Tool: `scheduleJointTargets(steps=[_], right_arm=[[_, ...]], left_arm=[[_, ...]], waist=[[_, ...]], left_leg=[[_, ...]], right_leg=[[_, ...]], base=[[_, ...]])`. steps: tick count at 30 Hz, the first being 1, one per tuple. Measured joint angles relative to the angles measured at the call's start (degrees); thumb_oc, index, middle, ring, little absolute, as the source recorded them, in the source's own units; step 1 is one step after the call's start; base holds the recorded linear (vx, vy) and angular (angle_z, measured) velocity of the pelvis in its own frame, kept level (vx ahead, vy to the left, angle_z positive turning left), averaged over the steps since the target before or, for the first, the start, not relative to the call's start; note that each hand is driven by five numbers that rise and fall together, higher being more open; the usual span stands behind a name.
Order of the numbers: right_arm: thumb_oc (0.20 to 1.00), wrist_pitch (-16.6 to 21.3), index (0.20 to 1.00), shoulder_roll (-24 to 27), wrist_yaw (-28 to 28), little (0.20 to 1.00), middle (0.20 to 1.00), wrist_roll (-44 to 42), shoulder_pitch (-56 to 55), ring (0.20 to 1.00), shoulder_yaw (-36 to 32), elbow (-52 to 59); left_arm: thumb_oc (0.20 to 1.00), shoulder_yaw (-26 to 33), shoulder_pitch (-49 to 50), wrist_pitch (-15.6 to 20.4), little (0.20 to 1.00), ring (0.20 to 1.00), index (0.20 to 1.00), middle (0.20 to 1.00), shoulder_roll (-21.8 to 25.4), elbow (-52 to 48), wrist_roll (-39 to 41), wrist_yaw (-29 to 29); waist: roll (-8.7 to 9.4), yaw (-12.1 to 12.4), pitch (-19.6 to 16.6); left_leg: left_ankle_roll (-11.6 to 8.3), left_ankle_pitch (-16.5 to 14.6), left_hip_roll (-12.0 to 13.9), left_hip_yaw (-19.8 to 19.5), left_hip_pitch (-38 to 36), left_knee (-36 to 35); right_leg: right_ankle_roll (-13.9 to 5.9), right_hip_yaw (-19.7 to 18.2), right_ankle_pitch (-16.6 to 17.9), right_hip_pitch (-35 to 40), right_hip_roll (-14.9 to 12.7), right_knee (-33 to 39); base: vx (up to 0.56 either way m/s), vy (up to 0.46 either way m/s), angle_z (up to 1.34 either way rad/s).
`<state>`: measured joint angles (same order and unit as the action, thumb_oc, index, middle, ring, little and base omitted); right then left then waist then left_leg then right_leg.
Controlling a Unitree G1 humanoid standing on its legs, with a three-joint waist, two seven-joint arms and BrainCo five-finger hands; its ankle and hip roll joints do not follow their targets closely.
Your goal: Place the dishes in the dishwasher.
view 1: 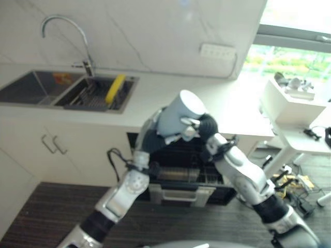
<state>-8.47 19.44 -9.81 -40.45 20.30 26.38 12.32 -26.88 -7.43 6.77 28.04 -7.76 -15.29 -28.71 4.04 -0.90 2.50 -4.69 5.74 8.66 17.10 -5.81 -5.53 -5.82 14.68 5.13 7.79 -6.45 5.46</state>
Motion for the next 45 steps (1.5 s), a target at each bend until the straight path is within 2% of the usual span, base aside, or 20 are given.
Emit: scheduleJointTargets(steps=[5, 6, 7, 8, 15, 26, 27, 28, 31, 35, 37, 41, 45], right_arm=[[1.0, -1.15, 1.0, 0.81, 0.09, 1.0, 1.0, 0.0, 0.0, 1.0, -0.01, 0.81], [0.846, -1.17, 0.846, 0.81, 0.14, 0.846, 0.846, 0.0, 0.0, 0.846, 0.0, 0.81], [0.435, -1.18, 0.435, 0.8, 0.38, 0.435, 0.435, 0.0, 0.0, 0.435, 0.02, 0.96], [0.2, -1.27, 0.2, 0.81, 0.54, 0.2, 0.2, 0.0, 0.0, 0.2, 0.02, 1.25], [0.2, -1.58, 0.2, 1.42, 0.78, 0.2, 0.2, 1.0, 0.04, 0.2, -0.38, 1.23], [0.2, -0.86, 0.2, 1.53, 1.0, 0.2, 0.2, 3.61, 0.04, 0.2, -0.42, 1.22], [0.2, -0.58, 0.2, 1.52, 0.97, 0.2, 0.2, 4.09, 0.04, 0.2, -0.51, 1.22], [0.2, -0.42, 0.2, 1.53, 0.98, 0.2, 0.2, 4.44, 0.04, 0.2, -0.58, 1.22], [0.2, -0.28, 0.2, 2.26, 1.3, 0.2, 0.2, 5.56, 0.03, 0.2, -0.62, 1.11], [0.2, 0.64, 0.2, 3.98, 1.36, 0.2, 0.2, 5.89, -3.79, 0.2, -3.63, 0.54], [0.2, 1.88, 0.2, 4.49, 1.54, 0.2, 0.2, 6.79, -8.0, 0.2, -6.89, -0.6], [0.2, 2.63, 0.2, 5.64, 1.45, 0.2, 0.2, 6.78, -15.26, 0.2, -11.75, -0.66], [0.2, 4.34, 0.2, 5.73, 1.33, 0.2, 0.2, 6.81, -16.37, 0.2, -13.43, -0.61]], left_arm=[[0.2, 0.02, -0.05, 0.0, 0.2, 0.2, 0.2, 0.2, 0.0, 0.01, -1.97, -0.62], [0.2, 0.05, -0.07, 0.0, 0.2, 0.2, 0.2, 0.2, -0.01, 0.02, -2.17, -0.64], [0.2, 0.37, -0.1, -0.06, 0.2, 0.2, 0.2, 0.2, -0.02, 0.3, -2.28, -0.78], [0.2, 0.52, -0.28, -0.07, 0.2, 0.2, 0.2, 0.2, 0.02, 0.93, -3.39, -1.18], [0.2, 0.39, -0.45, 0.07, 0.2, 0.2, 0.2, 0.2, 0.07, 1.08, -6.06, -1.46], [0.2, 0.34, -0.98, 0.2, 0.2, 0.2, 0.2, 0.2, 0.18, 1.24, -6.1, -0.96], [0.442, 0.33, -1.27, 0.21, 0.442, 0.442, 0.442, 0.442, 0.18, 1.28, -6.08, -0.82], [1.0, 0.35, -1.47, 0.21, 1.0, 1.0, 1.0, 1.0, 0.19, 1.33, -6.05, -0.62], [1.0, 0.0, -1.8, 2.28, 1.0, 1.0, 1.0, 1.0, 0.43, 1.22, -5.47, 1.09], [1.0, 0.77, -1.04, 2.86, 1.0, 1.0, 1.0, 1.0, 1.24, 1.22, -0.32, 3.9], [1.0, 5.07, 0.03, 4.68, 1.0, 1.0, 1.0, 1.0, 1.24, 0.66, 2.33, 4.0], [1.0, 12.35, 2.76, 4.72, 1.0, 1.0, 1.0, 1.0, 1.49, 0.33, 5.33, 4.05], [1.0, 13.74, 3.01, 4.64, 1.0, 1.0, 1.0, 1.0, 1.78, -0.67, 7.69, 5.07]], waist=[[-0.06, -0.04, 0.01], [-0.07, -0.04, 0.01], [-0.07, -0.04, 0.0], [-0.09, -0.04, 0.0], [-0.12, 0.02, 0.02], [-0.14, 0.02, 0.04], [-0.17, 0.01, 0.06], [-0.2, 0.0, 0.08], [-0.62, -0.01, 0.35], [-1.33, -0.16, 0.76], [-1.56, -0.37, 0.86], [-1.87, -0.53, 1.13], [-2.57, -1.45, 1.97]], left_leg=[[0.0, 0.0, 0.0, 0.09, 0.01, 0.0], [0.0, 0.0, 0.0, 0.09, 0.01, 0.0], [0.0, 0.0, 0.01, 0.09, 0.01, 0.0], [0.0, 0.0, 0.01, 0.09, 0.01, 0.0], [0.0, 0.0, 0.01, 0.08, 0.02, 0.0], [0.0, 0.0, 0.01, 0.05, 0.23, 0.0], [0.0, 0.0, 0.0, 0.05, 0.26, 0.0], [0.0, 0.0, 0.01, 0.05, 0.26, 0.0], [-0.01, 0.0, 0.0, 0.03, 0.25, 0.0], [0.0, -0.01, 0.01, 0.1, 0.19, -0.01], [-0.06, -0.04, 0.05, 0.37, -0.12, -0.01], [-0.06, -0.19, 0.11, 0.84, -0.06, -0.02], [-0.08, -0.11, 0.1, 0.93, 0.61, -0.01]], right_leg=[[0.0, -0.07, 0.0, -0.03, 0.0, 0.0], [0.0, -0.06, 0.0, -0.02, 0.0, 0.0], [0.0, -0.06, 0.0, -0.02, 0.0, 0.0], [0.0, -0.06, 0.0, -0.02, 0.0, 0.0], [-0.22, -0.05, -0.16, -0.01, 0.0, 0.01], [-0.23, -0.04, -0.19, -0.22, 0.0, 0.01], [-0.23, -0.04, -0.19, -0.25, 0.0, 0.01], [-0.23, -0.04, -0.19, -0.24, 0.0, 0.01], [-0.22, -0.03, -0.19, -0.23, 0.0, 0.01], [-0.24, -0.08, -0.22, -0.21, 0.0, 0.01], [-0.69, -0.31, -0.73, -0.24, 0.02, 0.02], [-0.59, -0.84, -0.84, -0.78, 0.06, 0.02], [-0.7, -1.02, -0.64, -1.2, 0.08, 0.02]], base=[[0.0, 0.0, 0.0], [0.0, 0.0, 0.0], [0.0, 0.0, 0.0], [0.0, 0.0, 0.0], [0.0, 0.0, 0.0], [0.0, 0.0, 0.0], [0.0, 0.0, 0.0], [0.0, 0.0, 0.0], [0.0, 0.0, 0.0], [0.0, 0.0, 0.0], [0.05, -0.029, -0.06], [0.02, -0.04, -0.06], [0.03, -0.034, -0.02]])
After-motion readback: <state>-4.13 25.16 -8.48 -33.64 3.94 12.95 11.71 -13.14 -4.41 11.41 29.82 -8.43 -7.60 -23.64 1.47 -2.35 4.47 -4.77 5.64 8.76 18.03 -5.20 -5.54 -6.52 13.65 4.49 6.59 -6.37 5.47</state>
